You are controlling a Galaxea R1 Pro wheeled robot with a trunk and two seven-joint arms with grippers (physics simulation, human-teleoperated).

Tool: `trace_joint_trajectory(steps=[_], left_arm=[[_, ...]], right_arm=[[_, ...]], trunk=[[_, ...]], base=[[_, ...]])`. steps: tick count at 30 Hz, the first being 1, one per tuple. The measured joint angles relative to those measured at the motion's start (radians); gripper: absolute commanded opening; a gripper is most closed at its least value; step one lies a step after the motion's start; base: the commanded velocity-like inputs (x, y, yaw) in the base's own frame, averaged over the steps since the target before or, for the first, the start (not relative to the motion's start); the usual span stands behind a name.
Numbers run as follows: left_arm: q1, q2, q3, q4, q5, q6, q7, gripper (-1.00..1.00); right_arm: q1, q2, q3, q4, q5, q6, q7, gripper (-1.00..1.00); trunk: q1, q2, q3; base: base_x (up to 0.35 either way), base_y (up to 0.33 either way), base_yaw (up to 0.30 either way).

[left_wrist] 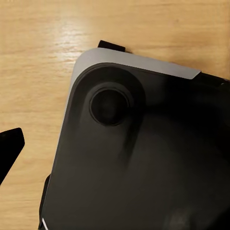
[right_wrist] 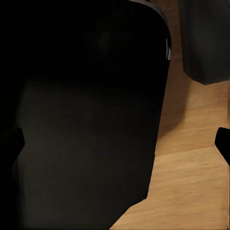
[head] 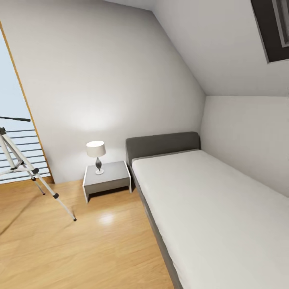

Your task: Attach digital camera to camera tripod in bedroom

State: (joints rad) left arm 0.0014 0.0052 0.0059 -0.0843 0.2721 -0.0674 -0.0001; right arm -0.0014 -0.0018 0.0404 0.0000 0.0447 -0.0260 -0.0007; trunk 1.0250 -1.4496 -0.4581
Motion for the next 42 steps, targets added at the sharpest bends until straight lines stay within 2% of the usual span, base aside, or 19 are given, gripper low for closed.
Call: trace_joint_trajectory(steps=[9,20,23,27,31,32,36,42], left_arm=[[0.000,0.000,0.000,-0.001,0.000,0.000,0.000,1.00],[0.000,0.001,0.001,-0.021,0.006,-0.002,0.001,1.00],[0.000,0.002,0.001,-0.053,0.022,-0.002,0.002,1.00],[0.000,0.009,0.001,-0.113,0.061,0.003,0.001,1.00],[0.000,0.035,0.000,-0.218,0.106,0.029,0.002,1.00],[0.000,0.043,0.000,-0.245,0.114,0.044,0.002,1.00],[-0.001,0.092,0.001,-0.398,0.144,0.205,0.002,1.00],[-0.012,0.156,0.003,-0.597,0.175,0.501,0.020,1.00]], right_arm=[[0.000,0.007,0.038,0.000,0.042,-0.001,-0.001,1.00],[0.000,0.008,0.043,0.000,0.046,0.002,-0.001,1.00],[0.000,0.008,0.042,0.000,0.046,0.006,-0.001,1.00],[0.000,0.009,0.043,-0.017,0.047,0.010,0.001,1.00],[0.000,0.012,0.049,-0.110,0.048,0.037,0.003,1.00],[0.000,0.012,0.049,-0.139,0.052,0.051,0.004,1.00],[-0.003,0.028,0.050,-0.343,0.085,0.190,0.009,1.00],[-0.004,0.083,0.051,-0.672,0.104,0.462,0.023,1.00]], trunk=[[0.000,0.000,0.000],[0.000,0.000,0.000],[0.000,0.000,0.000],[0.000,0.000,0.000],[0.000,0.000,0.000],[0.000,0.000,0.000],[0.000,0.000,0.000],[0.000,0.000,0.001]], base=[[0.000,0.000,-0.002],[0.000,0.000,0.000],[0.000,0.000,0.000],[0.000,0.000,0.000],[0.000,0.000,0.000],[0.000,0.000,0.000],[0.000,0.000,0.000],[0.000,0.000,0.000]])
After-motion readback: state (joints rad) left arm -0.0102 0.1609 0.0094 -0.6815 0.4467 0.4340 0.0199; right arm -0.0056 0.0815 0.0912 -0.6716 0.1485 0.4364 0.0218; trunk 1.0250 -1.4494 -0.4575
